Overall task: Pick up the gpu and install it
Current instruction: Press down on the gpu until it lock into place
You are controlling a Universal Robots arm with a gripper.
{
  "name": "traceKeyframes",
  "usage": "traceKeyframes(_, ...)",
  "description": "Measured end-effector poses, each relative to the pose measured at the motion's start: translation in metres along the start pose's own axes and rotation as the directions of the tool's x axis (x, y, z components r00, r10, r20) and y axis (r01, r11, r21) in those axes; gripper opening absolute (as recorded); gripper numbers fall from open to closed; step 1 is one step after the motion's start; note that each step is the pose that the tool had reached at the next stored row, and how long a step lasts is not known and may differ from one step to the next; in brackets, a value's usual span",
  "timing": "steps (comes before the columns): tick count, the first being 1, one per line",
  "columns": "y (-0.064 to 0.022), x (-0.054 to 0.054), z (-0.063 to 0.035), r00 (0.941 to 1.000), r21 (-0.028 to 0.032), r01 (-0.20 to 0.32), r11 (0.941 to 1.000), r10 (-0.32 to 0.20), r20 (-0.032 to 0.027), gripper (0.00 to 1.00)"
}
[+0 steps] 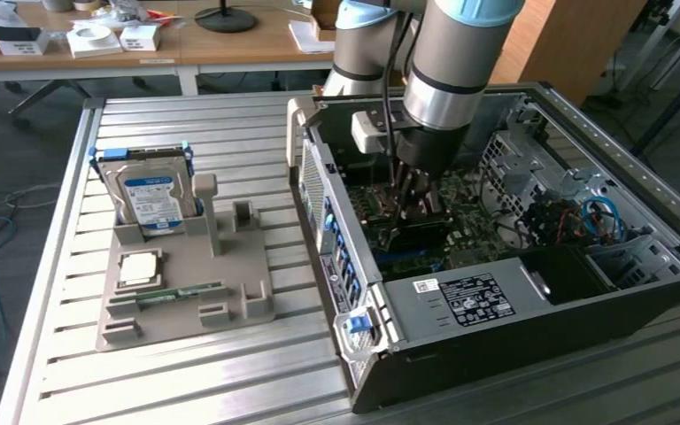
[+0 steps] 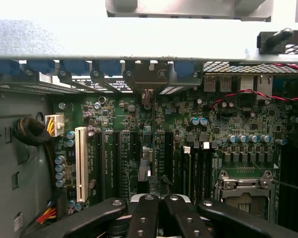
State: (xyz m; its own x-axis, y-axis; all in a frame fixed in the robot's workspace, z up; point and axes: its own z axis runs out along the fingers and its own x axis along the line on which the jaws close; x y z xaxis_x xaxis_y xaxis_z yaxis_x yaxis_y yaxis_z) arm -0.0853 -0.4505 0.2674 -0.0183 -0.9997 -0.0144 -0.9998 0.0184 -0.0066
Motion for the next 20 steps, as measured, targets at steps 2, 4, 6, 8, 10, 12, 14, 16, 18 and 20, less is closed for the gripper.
traceKeyframes(2,0.0000,0.0000,0.0000,1.0000,0.0000,0.000,1.0000,0.000,0.0001,0.11)
traceKeyframes(4,0.0000,0.0000,0.0005,1.0000,0.0001,0.000,1.0000,0.000,0.0002,0.11)
traceKeyframes(6,0.0000,0.0000,0.0010,1.0000,0.0000,0.000,1.0000,0.000,-0.0001,0.11)
traceKeyframes(8,0.0001,0.0000,0.0010,1.0000,-0.0001,0.000,1.0000,0.000,-0.0001,0.11)
traceKeyframes(10,0.0001,0.0000,0.0011,1.0000,-0.0001,0.000,1.0000,0.000,0.0000,0.11)
traceKeyframes(12,0.0001,0.0000,0.0016,1.0000,0.0000,0.000,1.0000,0.000,0.0001,0.11)
traceKeyframes(14,0.0001,0.0000,0.0018,1.0000,-0.0001,0.000,1.0000,0.000,-0.0002,0.11)
traceKeyframes(16,0.0001,0.0000,0.0018,1.0000,-0.0001,0.000,1.0000,0.000,-0.0002,0.11)
traceKeyframes(18,0.0001,0.0000,0.0020,1.0000,0.0000,0.000,1.0000,0.000,0.0000,0.11)
traceKeyframes(20,0.0001,0.0000,0.0027,1.0000,-0.0001,0.000,1.0000,0.000,-0.0002,0.11)
